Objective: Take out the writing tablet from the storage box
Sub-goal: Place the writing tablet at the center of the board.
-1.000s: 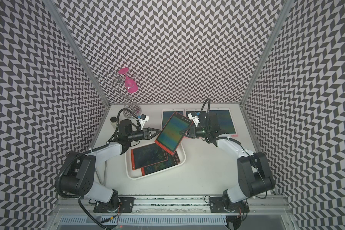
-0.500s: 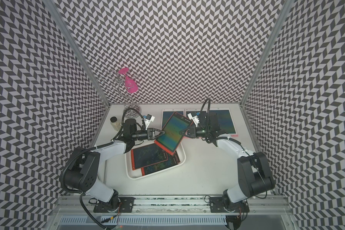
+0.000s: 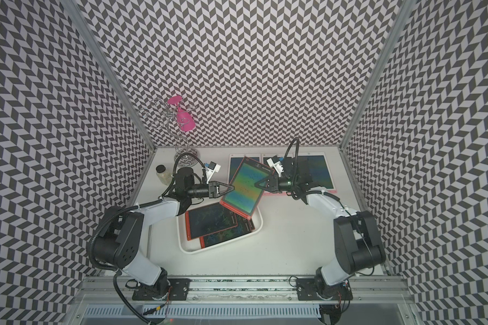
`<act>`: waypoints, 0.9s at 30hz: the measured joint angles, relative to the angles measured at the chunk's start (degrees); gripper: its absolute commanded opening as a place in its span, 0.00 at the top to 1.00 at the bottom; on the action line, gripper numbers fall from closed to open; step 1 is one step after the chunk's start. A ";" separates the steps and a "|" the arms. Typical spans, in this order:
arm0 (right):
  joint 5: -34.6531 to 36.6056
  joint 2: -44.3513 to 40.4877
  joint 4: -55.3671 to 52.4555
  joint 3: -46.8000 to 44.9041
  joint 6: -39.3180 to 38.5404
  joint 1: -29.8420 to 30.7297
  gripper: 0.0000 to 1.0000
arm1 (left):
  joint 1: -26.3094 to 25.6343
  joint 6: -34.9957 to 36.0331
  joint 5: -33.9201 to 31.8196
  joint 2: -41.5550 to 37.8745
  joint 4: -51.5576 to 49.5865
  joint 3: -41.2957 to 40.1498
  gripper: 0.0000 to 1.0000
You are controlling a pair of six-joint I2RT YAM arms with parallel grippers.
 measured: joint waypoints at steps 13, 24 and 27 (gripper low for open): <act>1.14 1.46 2.51 0.48 2.23 -1.46 0.45 | -2.32 -1.16 0.57 1.29 -0.31 1.49 1.00; 8.79 0.63 0.00 0.35 2.51 -8.11 0.36 | -6.82 -7.80 -3.67 2.25 2.12 1.73 1.00; 12.17 -0.61 -1.75 0.09 2.19 -10.36 0.35 | -9.18 -9.70 -5.09 3.74 3.04 2.64 1.00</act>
